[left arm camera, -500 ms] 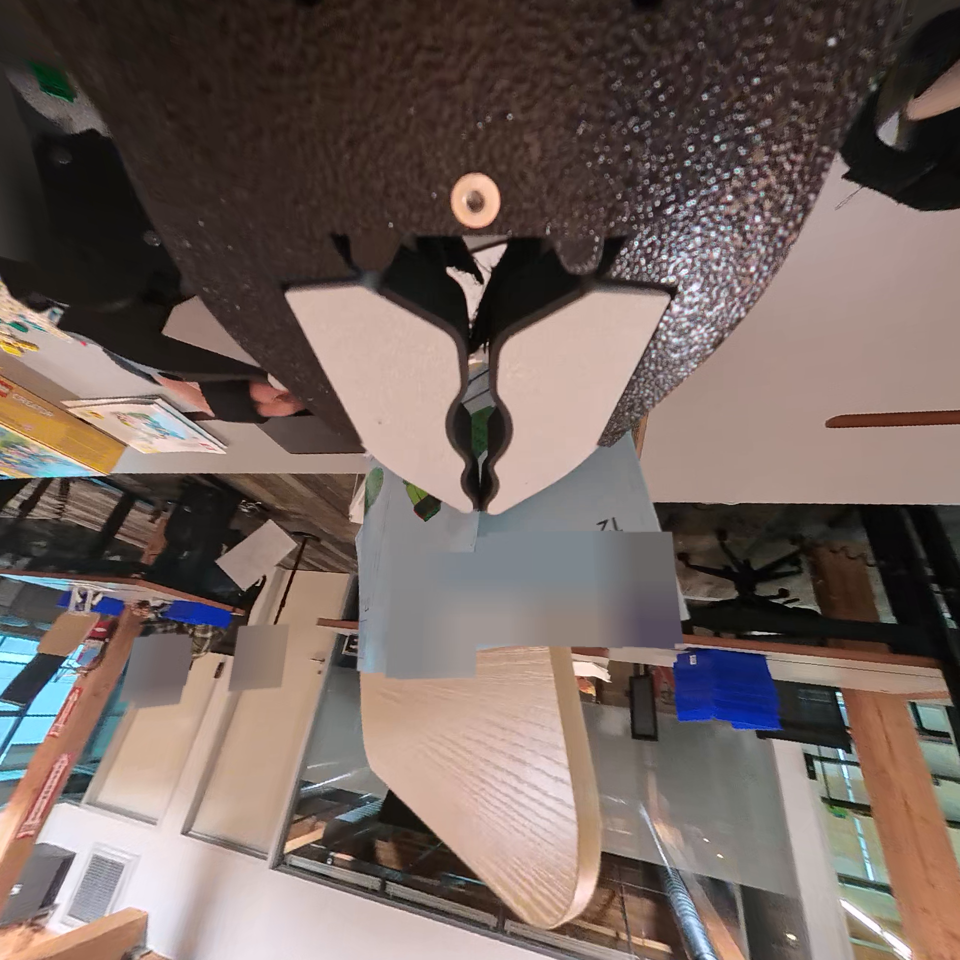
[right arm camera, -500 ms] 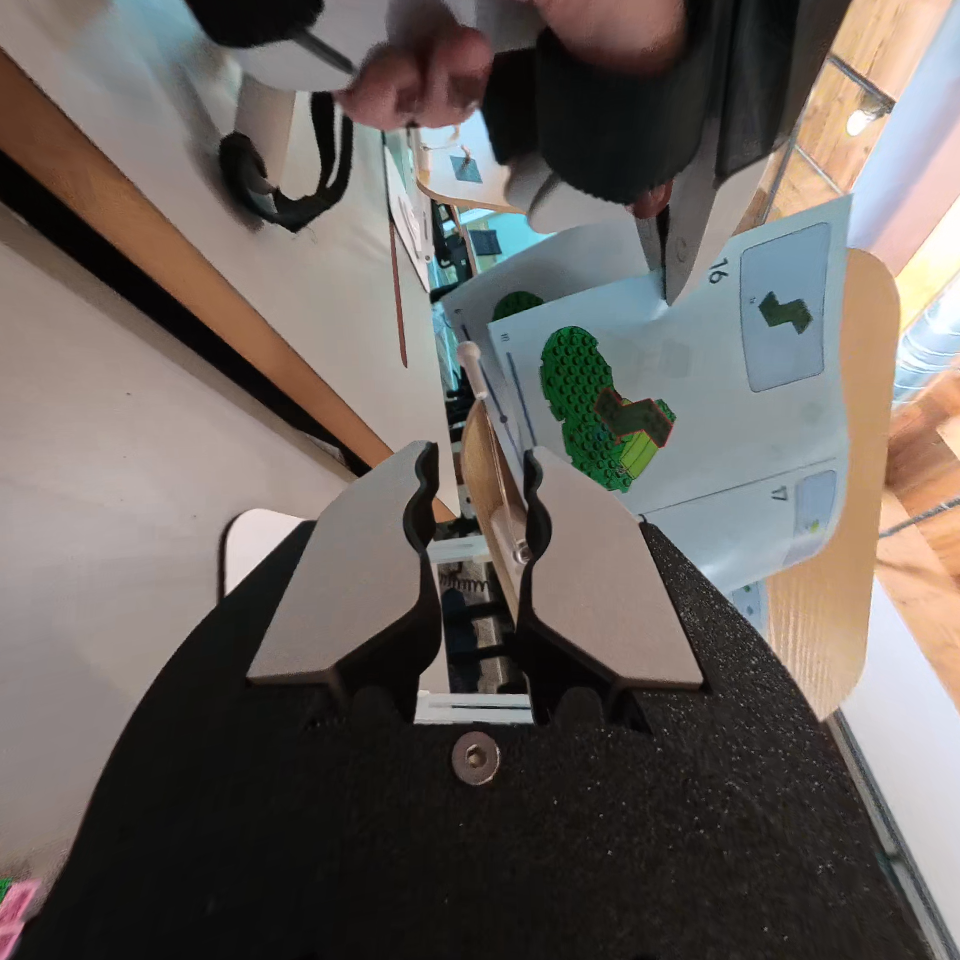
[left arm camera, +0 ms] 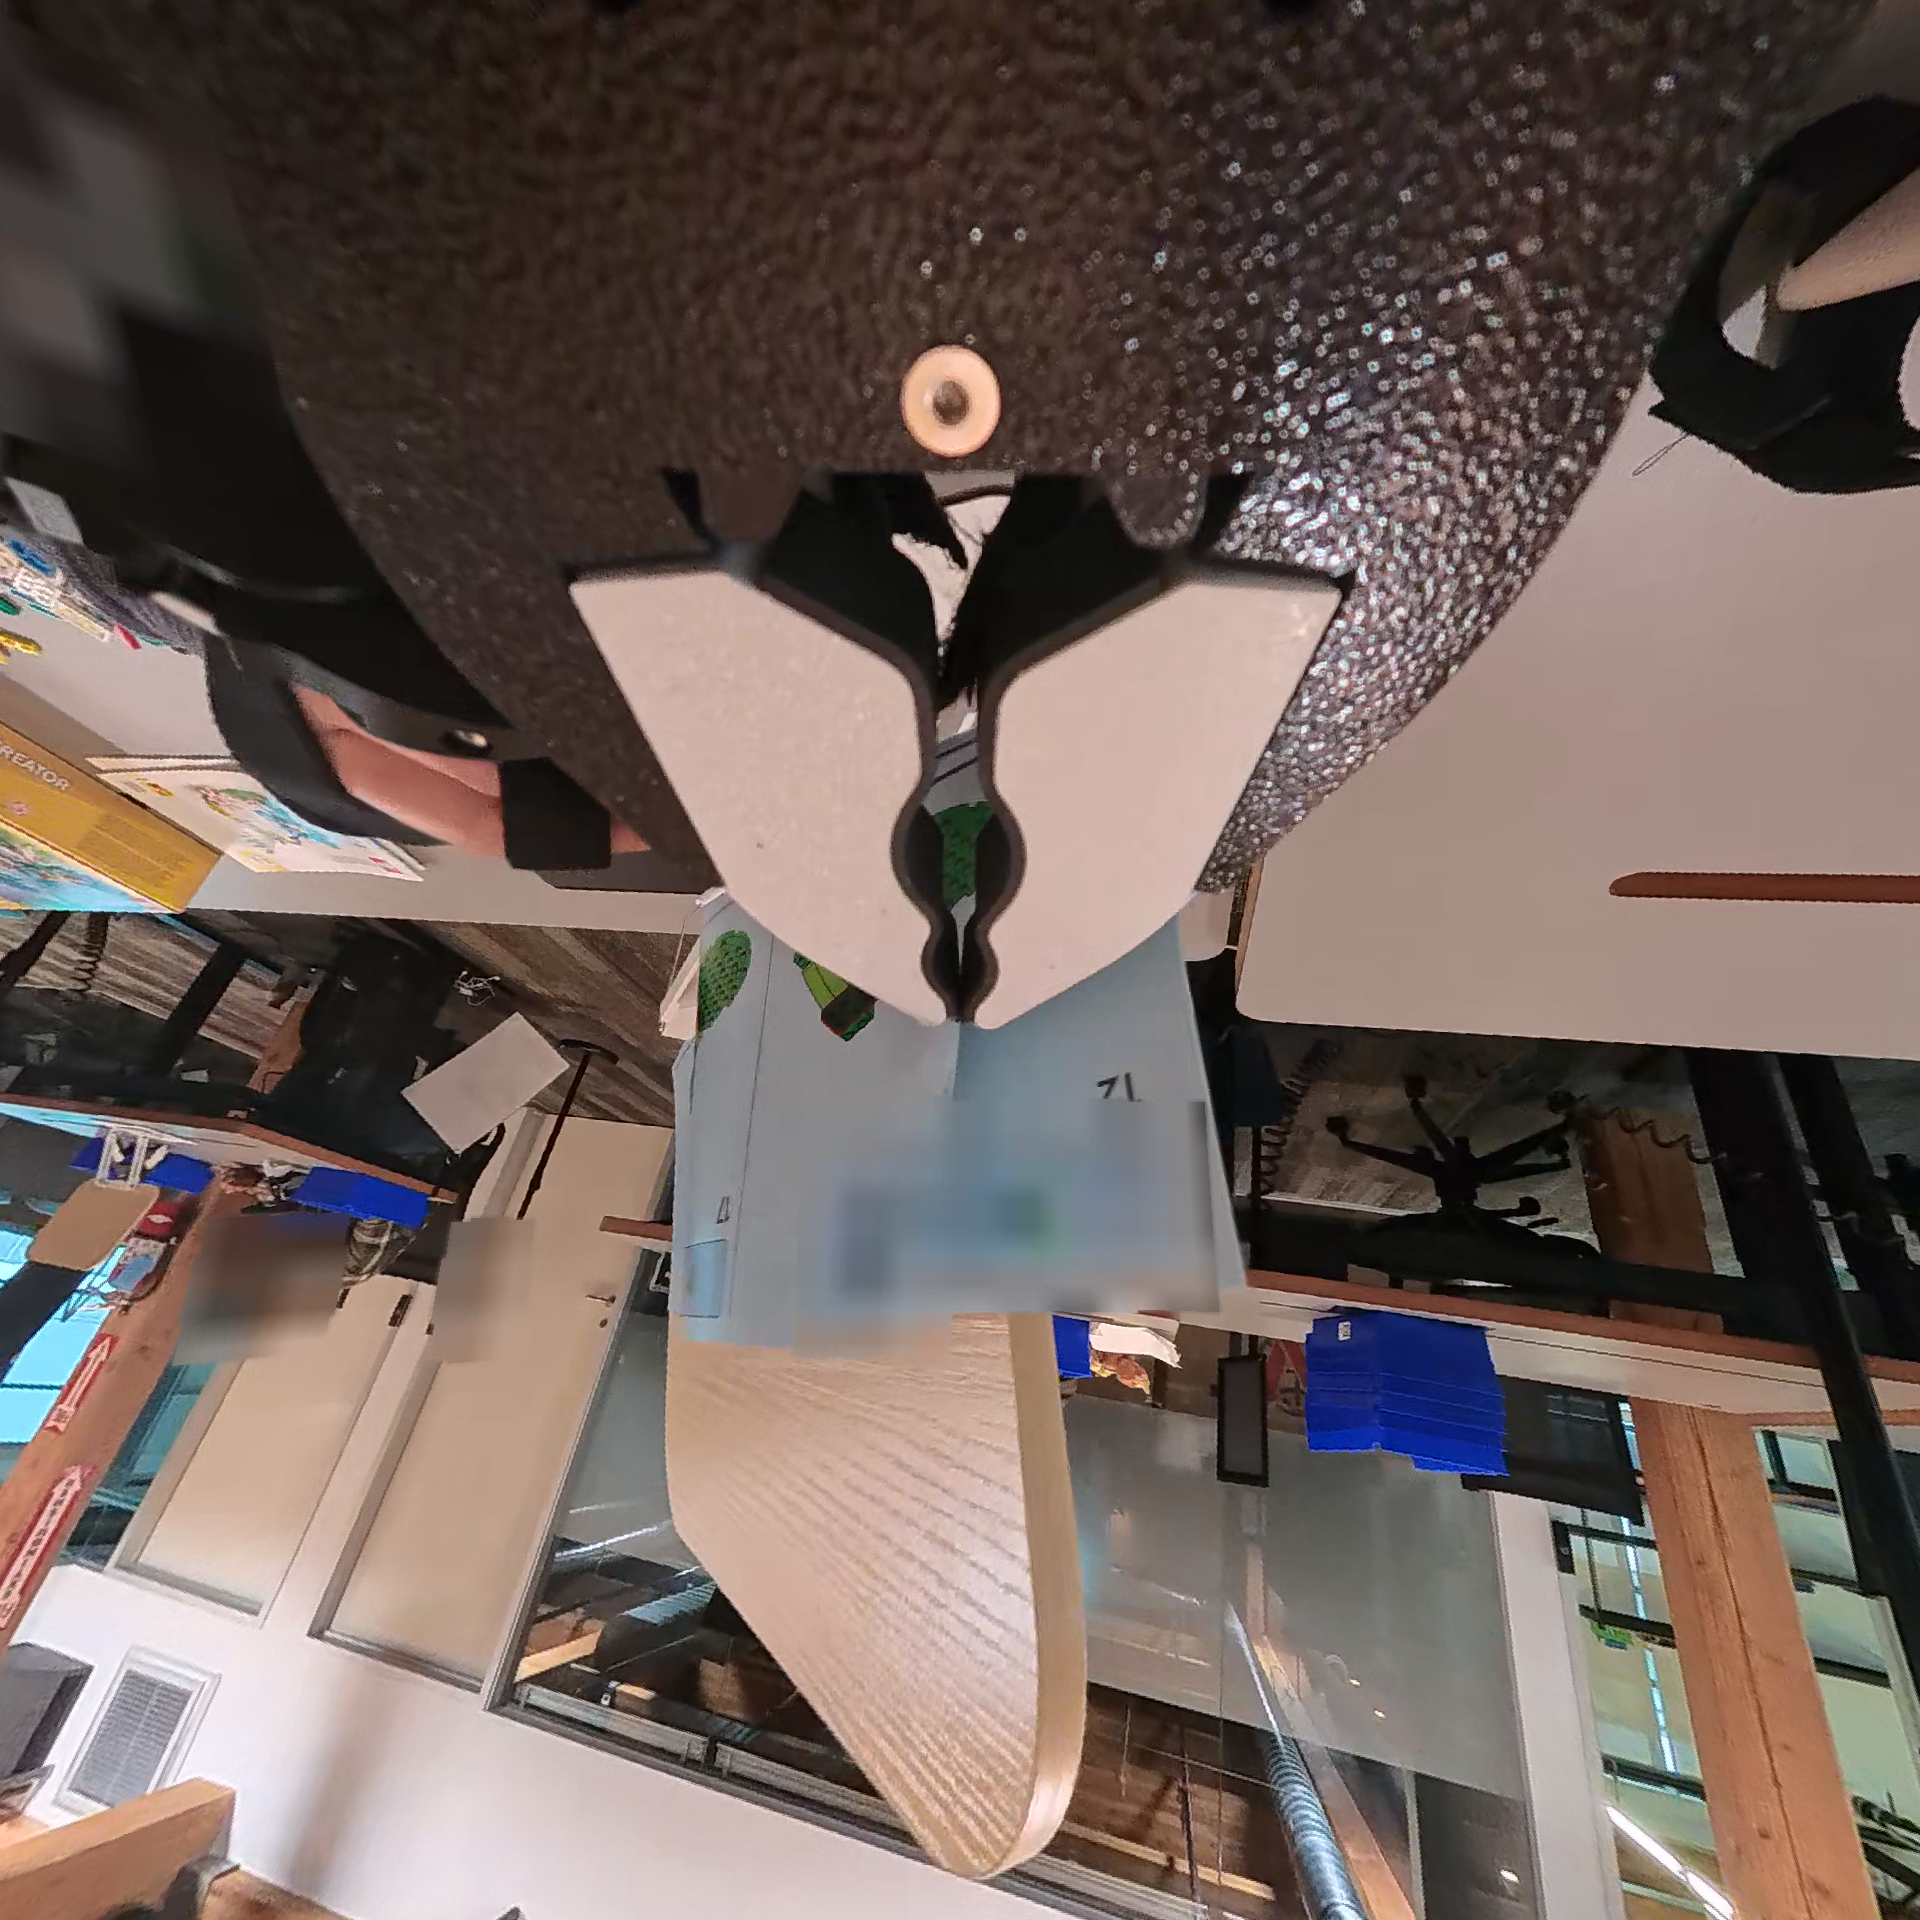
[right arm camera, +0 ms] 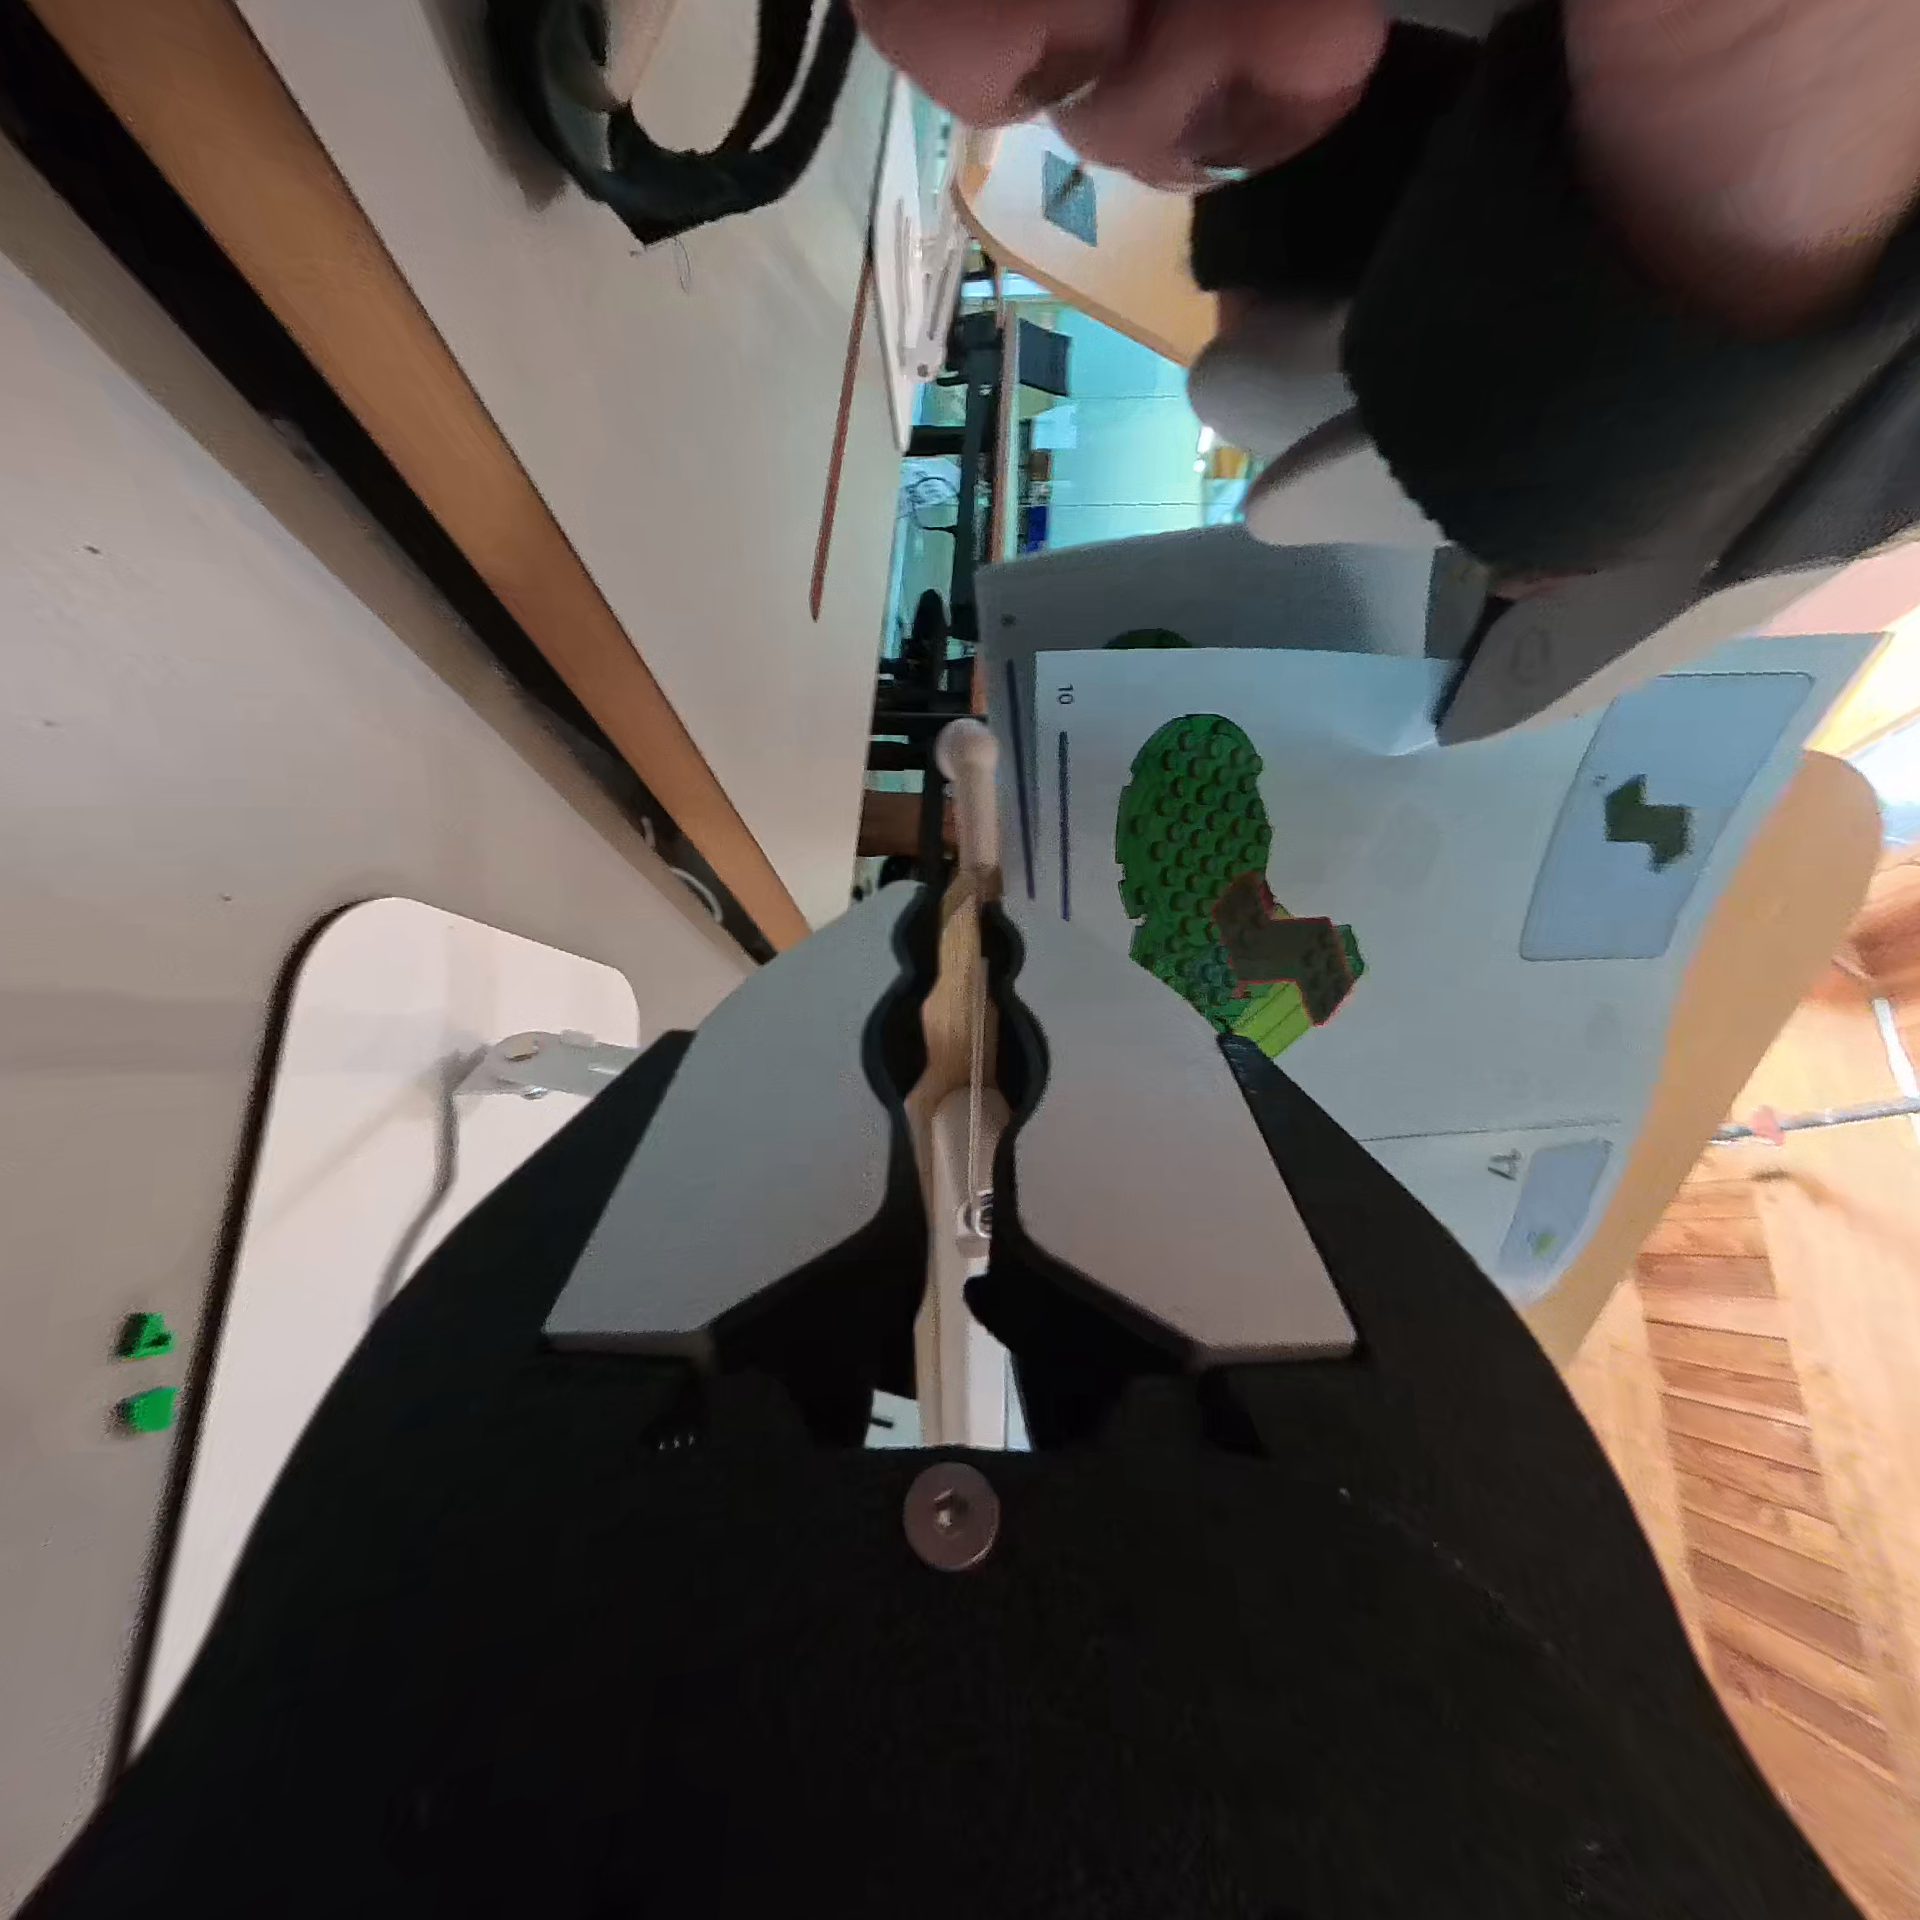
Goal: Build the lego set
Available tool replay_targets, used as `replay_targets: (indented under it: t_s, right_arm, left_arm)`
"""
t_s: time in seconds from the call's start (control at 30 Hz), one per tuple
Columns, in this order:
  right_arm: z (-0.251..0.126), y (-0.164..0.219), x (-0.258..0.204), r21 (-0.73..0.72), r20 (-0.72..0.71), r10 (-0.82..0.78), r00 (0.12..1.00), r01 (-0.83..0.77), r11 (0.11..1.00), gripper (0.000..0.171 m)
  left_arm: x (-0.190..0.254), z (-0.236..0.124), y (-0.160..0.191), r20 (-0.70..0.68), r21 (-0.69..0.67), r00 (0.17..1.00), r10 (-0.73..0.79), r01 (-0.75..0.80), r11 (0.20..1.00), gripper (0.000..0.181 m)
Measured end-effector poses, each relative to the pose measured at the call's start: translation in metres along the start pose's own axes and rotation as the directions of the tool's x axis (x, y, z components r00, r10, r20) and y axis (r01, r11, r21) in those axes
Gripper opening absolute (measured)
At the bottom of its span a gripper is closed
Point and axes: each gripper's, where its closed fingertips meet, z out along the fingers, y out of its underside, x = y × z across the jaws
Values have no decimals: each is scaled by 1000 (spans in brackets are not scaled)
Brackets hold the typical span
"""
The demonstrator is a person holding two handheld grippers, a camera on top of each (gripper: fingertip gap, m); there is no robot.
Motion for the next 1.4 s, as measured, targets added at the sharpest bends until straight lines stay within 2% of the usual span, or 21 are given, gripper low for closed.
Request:
replay_targets:
  t_s: [0.03,0.27,0.5,0.7,0.93,1.13,1.4]
  right_arm:
    - [-1,0,3,4,-27,-6,1000,6,1000,0]
    - [-7,-3,8,107,-131,39,991,-25,994,0]
    - [-11,-3,13,234,-144,258,955,-221,947,2]
    - [-10,-1,21,281,-138,426,894,-377,883,2]
    - [-11,9,41,317,-175,617,767,-550,773,1]
    - [-12,24,55,348,-175,770,614,-693,631,0]
    - [-10,37,60,360,-179,863,473,-785,505,0]
  left_arm:
    - [-1,0,1,5,-5,1000,0,0,1000,0]
    - [-12,-1,4,62,-12,998,9,-9,1000,0]
    - [-20,-2,10,99,-39,995,-3,7,999,0]
    - [-25,-2,11,119,-39,993,-20,24,999,0]
    - [-25,-1,12,115,-34,993,-26,30,999,0]
    - [-24,-1,10,123,-25,992,-12,16,1000,0]
    - [-23,-2,9,120,-22,993,-22,24,999,0]
